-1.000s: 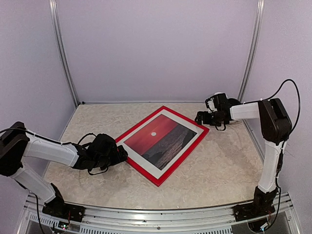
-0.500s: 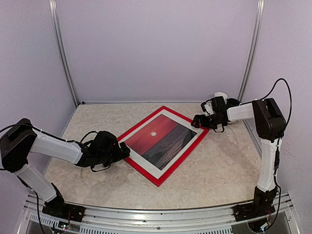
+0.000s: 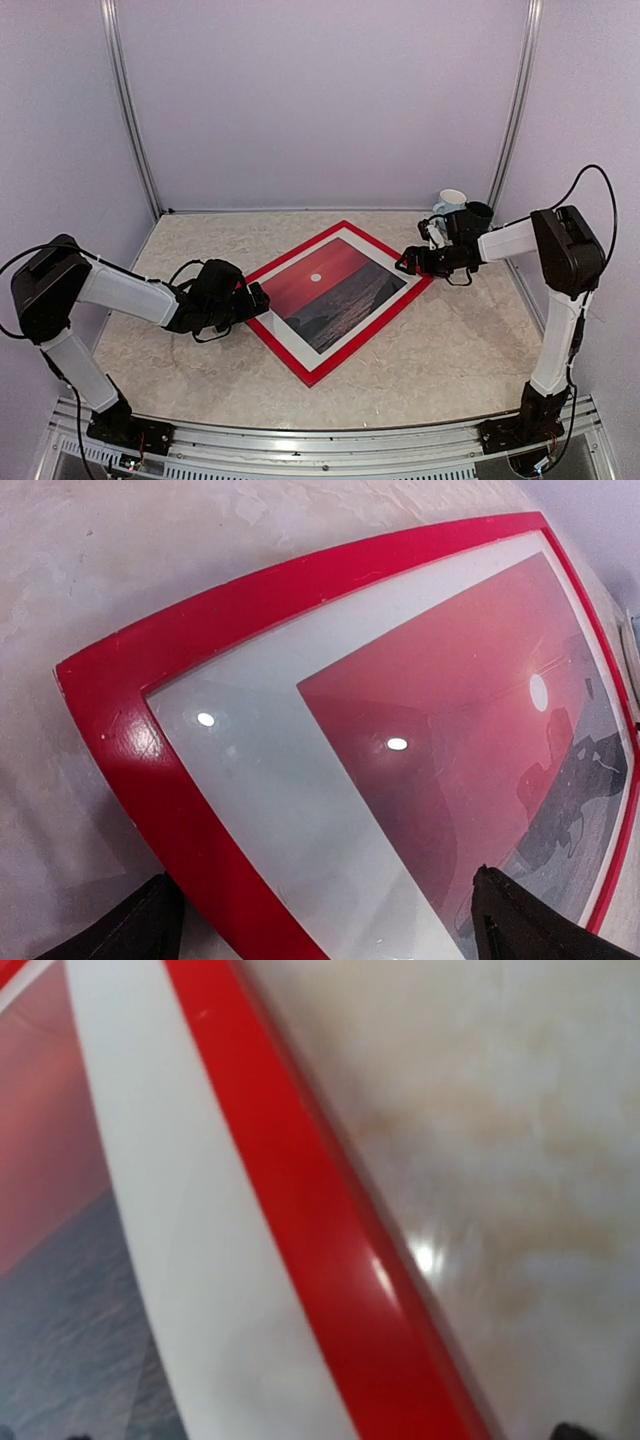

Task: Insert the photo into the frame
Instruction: Rotate the photo frame at the center of the board.

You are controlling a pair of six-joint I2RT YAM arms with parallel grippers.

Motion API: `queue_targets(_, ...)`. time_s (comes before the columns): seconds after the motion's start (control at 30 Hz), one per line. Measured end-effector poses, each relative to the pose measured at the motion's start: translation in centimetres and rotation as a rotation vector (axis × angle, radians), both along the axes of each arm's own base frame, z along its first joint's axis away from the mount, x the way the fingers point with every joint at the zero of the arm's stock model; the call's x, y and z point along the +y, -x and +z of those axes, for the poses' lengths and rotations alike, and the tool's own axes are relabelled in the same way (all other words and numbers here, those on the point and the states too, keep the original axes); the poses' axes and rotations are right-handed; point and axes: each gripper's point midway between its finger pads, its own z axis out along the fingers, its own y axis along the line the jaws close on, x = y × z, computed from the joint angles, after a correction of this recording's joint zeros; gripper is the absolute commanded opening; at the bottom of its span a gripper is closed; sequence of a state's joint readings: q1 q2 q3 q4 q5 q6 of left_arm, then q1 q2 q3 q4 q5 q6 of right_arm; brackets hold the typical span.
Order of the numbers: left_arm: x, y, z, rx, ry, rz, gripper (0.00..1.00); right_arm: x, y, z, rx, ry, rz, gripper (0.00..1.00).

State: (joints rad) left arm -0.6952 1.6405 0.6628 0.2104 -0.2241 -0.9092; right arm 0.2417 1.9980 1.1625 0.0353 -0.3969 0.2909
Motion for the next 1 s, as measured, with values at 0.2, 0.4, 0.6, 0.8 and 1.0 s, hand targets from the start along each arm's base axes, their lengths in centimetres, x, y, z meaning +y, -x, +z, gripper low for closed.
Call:
queue_targets(0.2, 0.2, -1.6, -0.1, -0.008, -0.021, 0.013, 0.99, -0.1, 3.0, -0.1, 0.021, 0.007, 0.005, 0.99)
queue_targets(0.4, 0.8, -3.2, -0.1, -0.011, -0.057, 0.031, 0.99, 0.3, 5.4, -0.2, 0.024, 0.038, 0.012, 0.99)
queue_targets(0.6, 1.5, -5.2, -0.2, -0.001, -0.096, 0.047, 0.99, 1.0, 8.2, -0.4, 0.022, 0.065, 0.027, 0.99)
queue_targets(0.8, 1.5, -7.7, -0.3, -0.003, -0.123, 0.049, 0.99, 1.2, 10.6, -0.5, 0.028, 0.070, 0.027, 0.99)
queue_targets(1.0, 0.7, -10.2, -0.3, -0.013, -0.145, 0.031, 0.99, 1.2, 12.7, -0.6, 0.037, 0.076, 0.010, 0.99)
